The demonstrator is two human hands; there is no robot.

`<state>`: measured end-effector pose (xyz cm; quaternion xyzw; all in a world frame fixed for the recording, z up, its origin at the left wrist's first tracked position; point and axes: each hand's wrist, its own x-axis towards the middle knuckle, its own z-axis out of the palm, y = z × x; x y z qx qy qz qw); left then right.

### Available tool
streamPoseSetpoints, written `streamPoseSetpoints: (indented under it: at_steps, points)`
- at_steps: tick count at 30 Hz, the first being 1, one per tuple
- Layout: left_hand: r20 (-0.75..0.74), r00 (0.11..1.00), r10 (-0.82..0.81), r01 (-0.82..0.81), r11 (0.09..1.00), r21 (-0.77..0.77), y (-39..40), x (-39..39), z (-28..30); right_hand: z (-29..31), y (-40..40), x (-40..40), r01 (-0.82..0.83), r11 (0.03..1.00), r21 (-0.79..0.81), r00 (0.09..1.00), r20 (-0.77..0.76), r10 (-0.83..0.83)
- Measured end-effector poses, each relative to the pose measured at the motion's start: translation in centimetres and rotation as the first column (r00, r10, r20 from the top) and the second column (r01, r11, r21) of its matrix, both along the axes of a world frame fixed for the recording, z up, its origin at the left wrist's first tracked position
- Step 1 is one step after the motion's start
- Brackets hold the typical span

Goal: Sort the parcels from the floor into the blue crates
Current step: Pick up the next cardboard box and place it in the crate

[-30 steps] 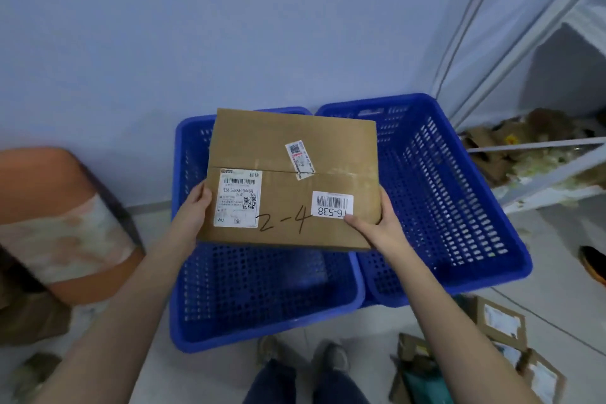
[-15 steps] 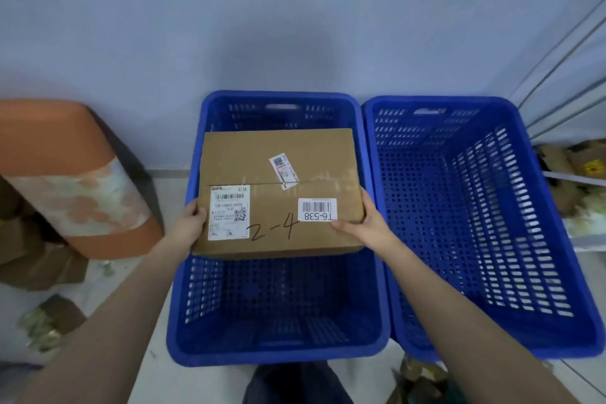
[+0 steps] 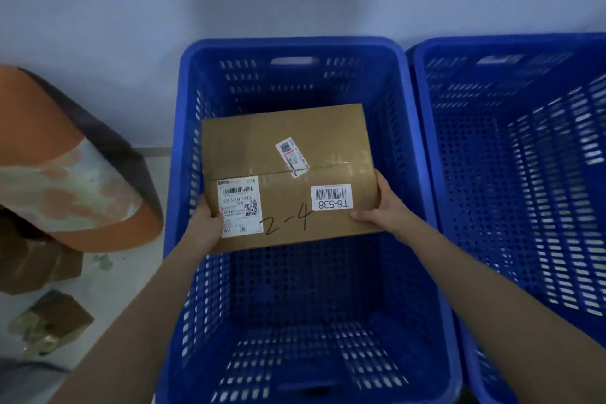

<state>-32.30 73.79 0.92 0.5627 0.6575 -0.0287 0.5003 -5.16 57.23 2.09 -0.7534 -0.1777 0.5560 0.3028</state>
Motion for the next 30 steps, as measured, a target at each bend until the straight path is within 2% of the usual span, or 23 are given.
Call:
streamPoseSetpoints:
  at_steps: [4, 6, 8, 10, 11, 12, 13, 15, 17, 18, 20, 22, 27, 30]
  points:
    - [0.029, 0.980, 0.198, -0.197, 0.980, -0.037, 0.7, 2.0, -3.1, -3.4, 1.0, 0.1, 0.041, 0.999, -0.002, 0.999, 0.021, -0.041]
    - [0.034, 0.959, 0.280, -0.280, 0.960, -0.002, 0.4, 2.3, -4.2, -3.9, 0.8, 0.1, 0.070, 0.998, 0.005, 0.997, 0.029, -0.070]
    - [0.070, 0.959, 0.274, -0.279, 0.958, 0.073, -0.2, 2.1, -4.7, -4.3, 0.5, -0.3, 0.077, 0.996, 0.035, 0.994, 0.079, -0.080]
    - [0.008, 0.996, 0.092, -0.091, 0.958, 0.274, -1.5, 2.0, -4.2, -4.3, 0.3, -0.9, 0.067, 0.995, 0.070, 0.979, 0.188, -0.079]
    - [-0.078, 0.995, -0.061, 0.088, 0.907, 0.411, -2.3, 2.0, -3.8, -4.3, 0.0, -1.5, 0.026, 0.995, 0.097, 0.956, 0.287, -0.053]
    - [-0.178, 0.955, -0.236, 0.295, 0.804, 0.517, -3.3, 1.9, -3.7, -4.2, -0.2, -2.3, -0.054, 0.991, 0.125, 0.914, 0.406, -0.002]
    - [-0.286, 0.869, -0.403, 0.493, 0.661, 0.565, -4.2, 2.0, -3.6, -3.9, -0.4, -3.2, -0.181, 0.974, 0.135, 0.837, 0.541, 0.080]
    - [-0.482, 0.588, -0.650, 0.804, 0.401, 0.440, -5.8, 2.0, -4.3, -4.1, -0.8, -4.9, -0.504, 0.864, 0.021, 0.571, 0.759, 0.315]
    - [-0.575, 0.329, -0.749, 0.943, 0.228, 0.242, -6.1, 1.9, -5.0, -5.0, -1.0, -6.1, -0.675, 0.711, -0.200, 0.321, 0.788, 0.526]
    - [-0.606, 0.260, -0.751, 0.965, 0.181, 0.190, -5.7, 1.7, -5.1, -5.6, -1.0, -6.4, -0.698, 0.656, -0.287, 0.242, 0.767, 0.594]
    - [-0.648, 0.189, -0.737, 0.982, 0.160, 0.104, -4.6, 1.8, -4.9, -6.3, -0.6, -6.4, -0.684, 0.622, -0.383, 0.163, 0.750, 0.641]
    - [-0.671, 0.141, -0.728, 0.987, 0.156, 0.038, -3.2, 2.4, -4.2, -6.8, 0.3, -5.7, -0.654, 0.641, -0.401, 0.142, 0.767, 0.625]
    - [-0.696, 0.193, -0.692, 0.976, 0.208, 0.063, 1.2, 4.6, -3.8, -6.7, 4.5, -4.3, -0.617, 0.655, -0.437, 0.124, 0.768, 0.628]
    - [-0.704, 0.218, -0.676, 0.974, 0.199, 0.111, 2.3, 5.5, -4.7, -6.5, 6.5, -3.2, -0.618, 0.610, -0.496, 0.106, 0.716, 0.690]
